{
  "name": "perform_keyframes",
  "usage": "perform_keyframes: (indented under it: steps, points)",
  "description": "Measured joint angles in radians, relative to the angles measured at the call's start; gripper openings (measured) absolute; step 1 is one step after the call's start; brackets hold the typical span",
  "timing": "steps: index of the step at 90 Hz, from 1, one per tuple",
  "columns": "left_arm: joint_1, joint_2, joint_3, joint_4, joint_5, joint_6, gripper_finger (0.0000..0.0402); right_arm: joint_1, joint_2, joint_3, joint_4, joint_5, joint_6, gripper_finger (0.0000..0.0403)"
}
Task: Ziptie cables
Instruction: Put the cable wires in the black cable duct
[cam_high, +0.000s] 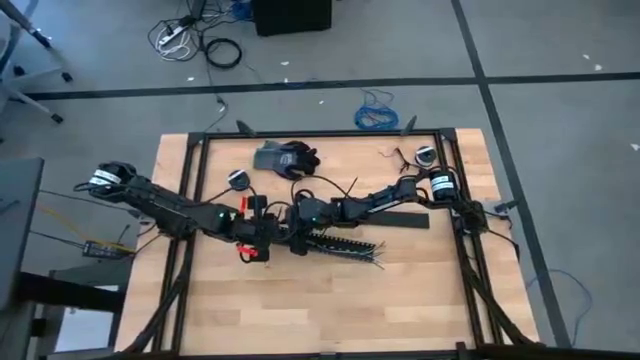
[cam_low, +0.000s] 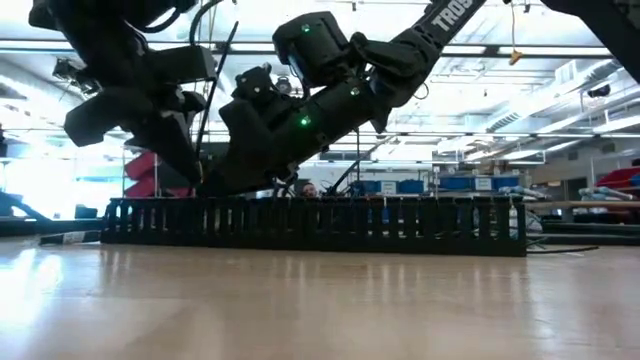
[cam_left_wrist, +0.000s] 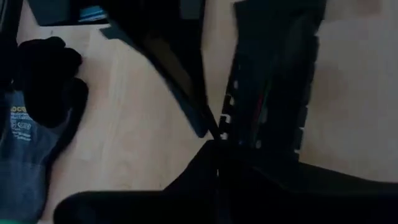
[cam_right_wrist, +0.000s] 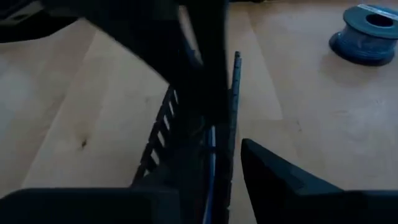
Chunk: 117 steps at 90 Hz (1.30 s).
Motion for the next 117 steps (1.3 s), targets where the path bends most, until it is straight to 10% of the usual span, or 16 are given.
perform_keyframes:
  steps: [117]
  points:
    - [0.049, 0.012, -0.001, 0.035, 0.093, -0.004, 0.0000, 0.021, 0.044, 0.000, 0.064, 0.074, -0.051, 0.0003]
